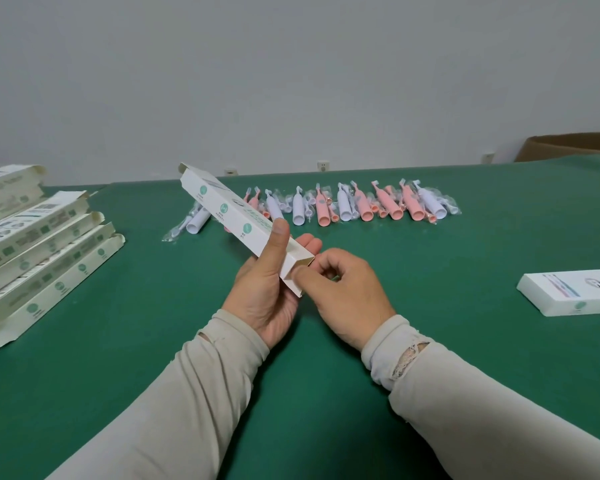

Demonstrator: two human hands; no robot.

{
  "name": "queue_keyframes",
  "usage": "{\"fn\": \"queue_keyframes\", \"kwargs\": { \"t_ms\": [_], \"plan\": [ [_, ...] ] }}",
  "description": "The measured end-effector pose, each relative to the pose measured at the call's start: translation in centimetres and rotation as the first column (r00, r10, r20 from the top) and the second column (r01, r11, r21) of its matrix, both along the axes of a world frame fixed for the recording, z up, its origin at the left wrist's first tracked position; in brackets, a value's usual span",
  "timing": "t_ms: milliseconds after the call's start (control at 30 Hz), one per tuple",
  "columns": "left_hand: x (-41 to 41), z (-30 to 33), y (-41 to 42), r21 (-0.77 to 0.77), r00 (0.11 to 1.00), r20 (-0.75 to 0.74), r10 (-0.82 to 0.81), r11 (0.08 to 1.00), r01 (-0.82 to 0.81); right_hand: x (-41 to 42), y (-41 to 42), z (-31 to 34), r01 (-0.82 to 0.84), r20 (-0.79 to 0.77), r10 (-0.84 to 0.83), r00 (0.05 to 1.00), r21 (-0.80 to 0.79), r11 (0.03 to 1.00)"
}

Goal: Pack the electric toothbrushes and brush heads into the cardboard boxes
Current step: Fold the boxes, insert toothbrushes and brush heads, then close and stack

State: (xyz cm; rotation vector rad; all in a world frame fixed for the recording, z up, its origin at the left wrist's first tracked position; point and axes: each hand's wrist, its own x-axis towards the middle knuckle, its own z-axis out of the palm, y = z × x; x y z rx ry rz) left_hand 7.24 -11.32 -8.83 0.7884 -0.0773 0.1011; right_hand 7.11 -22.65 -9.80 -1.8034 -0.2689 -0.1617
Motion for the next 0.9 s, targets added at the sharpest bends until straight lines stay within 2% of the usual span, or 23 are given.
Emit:
{"fn": "queue_keyframes", "kwargs": {
  "t_ms": [100,267,567,733,900],
  "plan": [
    [0.0,0.0,-0.1,-0.013,1.000,-0.023,0.002,1.000,-0.003,0.1,-0.2,-0.1,-0.013,0.003,0.013,1.000,-0.016,1.000],
    [0.2,-0.1,0.1,-0.082,0.997,-0.061,-0.041,0.996,0.035,0.1,-0.3,0.1,-0.004,0.125,0.014,0.992,-0.081,0.997],
    [0.6,0.5,1.6,-0.085,0.998,-0.070,-0.006,0.996,0.000,-0.1,-1.1,0.8,-0.185,0.277,0.205,0.939,-0.097,0.978],
    [0.5,0.3,1.5,-0.105,0.992,-0.074,-0.101,0.990,0.093,0.0,-0.9,0.6,-0.087,0.418,0.136,0.898,-0.133,0.987],
    [0.6,0.5,1.6,-0.057,0.995,-0.097,-0.004,0.998,-0.001,0.1,-1.3,0.6,-0.048,0.481,0.117,0.869,-0.154,0.987]
  ]
}}
